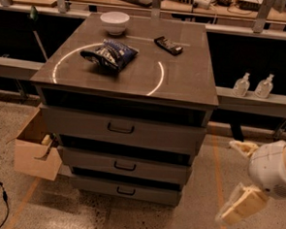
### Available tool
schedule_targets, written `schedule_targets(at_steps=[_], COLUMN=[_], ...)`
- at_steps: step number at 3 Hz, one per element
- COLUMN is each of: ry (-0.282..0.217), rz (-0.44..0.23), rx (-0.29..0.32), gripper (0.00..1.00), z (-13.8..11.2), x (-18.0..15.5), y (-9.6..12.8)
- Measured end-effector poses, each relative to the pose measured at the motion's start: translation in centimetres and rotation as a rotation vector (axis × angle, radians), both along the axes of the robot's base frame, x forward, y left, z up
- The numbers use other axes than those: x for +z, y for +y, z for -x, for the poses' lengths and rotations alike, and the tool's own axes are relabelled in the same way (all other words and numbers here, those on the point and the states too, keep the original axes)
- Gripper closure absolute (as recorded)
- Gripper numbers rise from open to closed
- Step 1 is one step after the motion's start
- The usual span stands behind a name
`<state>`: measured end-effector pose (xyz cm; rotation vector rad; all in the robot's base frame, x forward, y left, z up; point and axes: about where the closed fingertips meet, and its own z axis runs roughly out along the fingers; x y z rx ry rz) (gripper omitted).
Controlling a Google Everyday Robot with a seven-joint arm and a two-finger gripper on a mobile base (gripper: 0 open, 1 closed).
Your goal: Place blue chip bag into middle drawer
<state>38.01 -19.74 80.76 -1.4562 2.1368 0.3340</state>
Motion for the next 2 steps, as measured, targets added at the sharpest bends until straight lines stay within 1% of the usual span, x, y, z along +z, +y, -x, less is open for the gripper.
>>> schedule_targets(at_steps=[1, 2], ry=[0.027, 0.027], rz=[0.006, 0.006], rx=[-0.001, -0.001], gripper=[0.00, 0.00], z=[0.99, 0.99], x=[-1.70, -1.72], y=[0.26, 0.26])
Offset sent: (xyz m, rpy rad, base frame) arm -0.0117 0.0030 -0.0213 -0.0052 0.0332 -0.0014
